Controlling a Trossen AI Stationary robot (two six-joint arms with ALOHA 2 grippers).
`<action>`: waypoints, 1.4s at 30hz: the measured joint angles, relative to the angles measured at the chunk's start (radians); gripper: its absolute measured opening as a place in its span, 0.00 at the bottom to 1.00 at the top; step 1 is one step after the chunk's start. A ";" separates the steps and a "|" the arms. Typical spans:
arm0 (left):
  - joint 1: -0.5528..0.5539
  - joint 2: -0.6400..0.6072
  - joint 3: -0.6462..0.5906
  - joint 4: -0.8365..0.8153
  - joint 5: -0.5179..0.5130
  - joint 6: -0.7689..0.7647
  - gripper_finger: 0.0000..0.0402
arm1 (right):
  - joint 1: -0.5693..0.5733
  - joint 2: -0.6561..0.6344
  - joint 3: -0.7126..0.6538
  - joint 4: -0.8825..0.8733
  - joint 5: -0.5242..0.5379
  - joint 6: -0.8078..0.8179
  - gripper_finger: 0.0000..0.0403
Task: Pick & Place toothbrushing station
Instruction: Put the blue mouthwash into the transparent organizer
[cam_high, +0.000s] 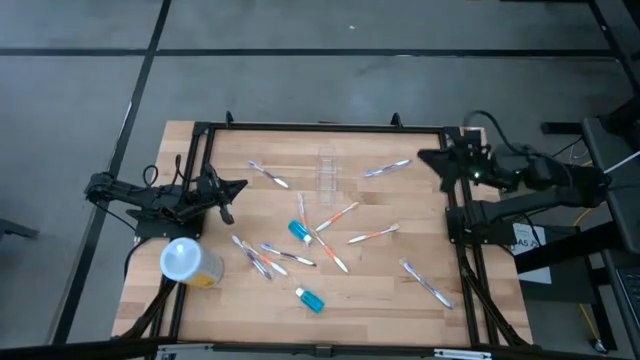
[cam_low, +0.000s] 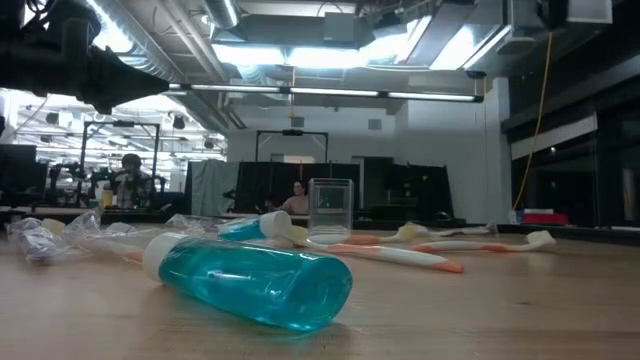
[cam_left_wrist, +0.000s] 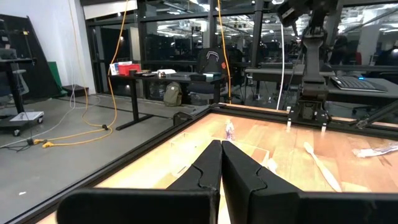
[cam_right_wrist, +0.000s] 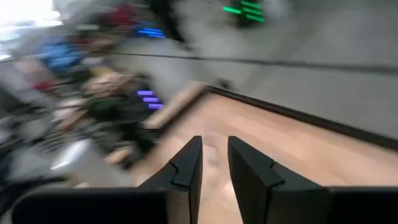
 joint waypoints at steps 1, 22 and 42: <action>0.000 0.000 0.000 0.000 0.000 0.000 0.01 | 0.000 0.014 0.032 -0.079 0.032 0.065 0.20; 0.000 0.000 0.000 0.059 0.026 -0.054 0.01 | 0.019 0.208 0.093 -0.190 -0.139 0.250 0.20; 0.000 0.056 0.000 0.822 0.669 -0.376 0.01 | 0.095 0.738 -0.086 0.518 -0.620 0.185 0.20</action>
